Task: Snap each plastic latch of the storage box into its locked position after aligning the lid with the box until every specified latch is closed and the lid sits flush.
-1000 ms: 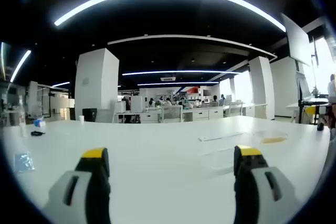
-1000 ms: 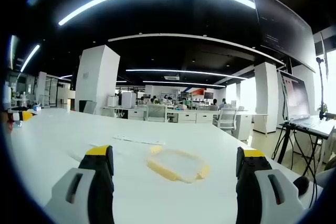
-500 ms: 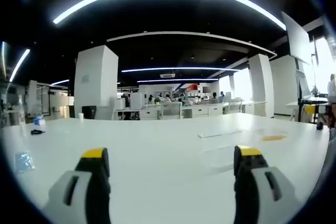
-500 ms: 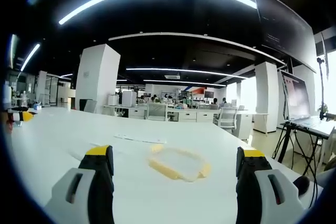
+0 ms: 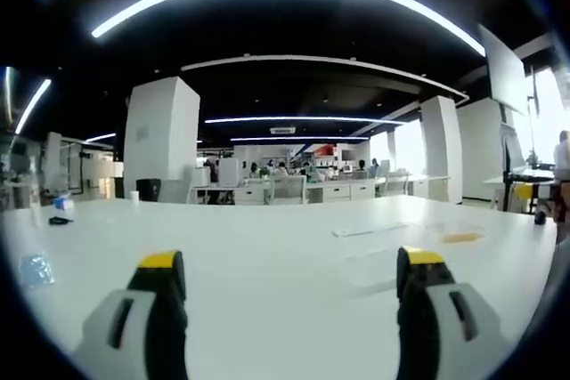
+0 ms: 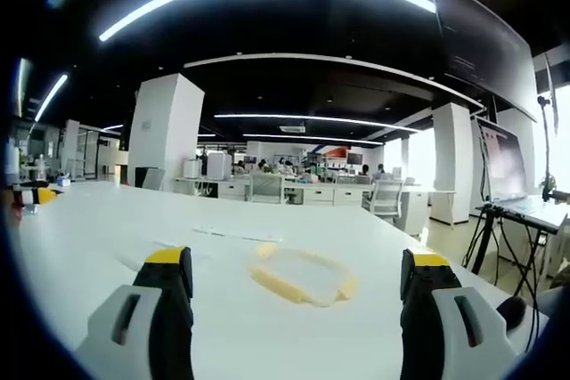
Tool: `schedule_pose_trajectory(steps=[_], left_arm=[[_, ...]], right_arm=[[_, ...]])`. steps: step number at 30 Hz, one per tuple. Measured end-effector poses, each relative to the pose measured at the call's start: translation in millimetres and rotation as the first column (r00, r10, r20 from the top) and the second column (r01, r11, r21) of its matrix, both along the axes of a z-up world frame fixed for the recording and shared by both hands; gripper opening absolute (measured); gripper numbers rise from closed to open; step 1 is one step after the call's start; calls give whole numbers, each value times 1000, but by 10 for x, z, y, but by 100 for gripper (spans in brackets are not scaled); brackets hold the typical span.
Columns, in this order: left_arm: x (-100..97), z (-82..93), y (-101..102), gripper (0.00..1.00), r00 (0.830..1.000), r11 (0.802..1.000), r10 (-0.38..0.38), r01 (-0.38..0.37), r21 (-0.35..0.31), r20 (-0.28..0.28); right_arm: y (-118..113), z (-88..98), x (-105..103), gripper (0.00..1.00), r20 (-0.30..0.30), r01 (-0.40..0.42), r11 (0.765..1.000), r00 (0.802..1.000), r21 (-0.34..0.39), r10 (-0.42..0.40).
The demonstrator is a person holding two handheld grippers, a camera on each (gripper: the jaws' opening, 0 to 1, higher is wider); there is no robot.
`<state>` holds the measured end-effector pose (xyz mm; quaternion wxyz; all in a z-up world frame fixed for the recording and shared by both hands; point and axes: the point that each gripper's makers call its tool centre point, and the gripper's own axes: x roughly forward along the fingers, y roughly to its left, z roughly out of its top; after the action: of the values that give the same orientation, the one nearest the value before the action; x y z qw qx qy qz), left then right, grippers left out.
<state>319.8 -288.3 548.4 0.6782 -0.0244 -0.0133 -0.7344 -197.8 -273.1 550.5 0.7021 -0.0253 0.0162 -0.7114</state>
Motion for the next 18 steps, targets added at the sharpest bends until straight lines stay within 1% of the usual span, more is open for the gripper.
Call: schedule_pose_trajectory(steps=[3,8,12,18], left_arm=[[-35,0,-6,100,1000,1000,-14,14,0,-5],[-38,11,2,100,1000,1000,-14,14,-4,-4],[-55,1,-15,100,1000,1000,-18,18,-6,-14],[-89,3,-17,100,1000,1000,-24,24,-5,-3]], right_arm=[[3,9,9,100,-3,-1,1000,1000,-4,1],[2,-4,14,100,-1,-2,1000,1000,-2,2],[0,-19,15,100,-3,-1,1000,1000,3,1],[7,-18,4,100,-19,5,1000,1000,2,-5]])
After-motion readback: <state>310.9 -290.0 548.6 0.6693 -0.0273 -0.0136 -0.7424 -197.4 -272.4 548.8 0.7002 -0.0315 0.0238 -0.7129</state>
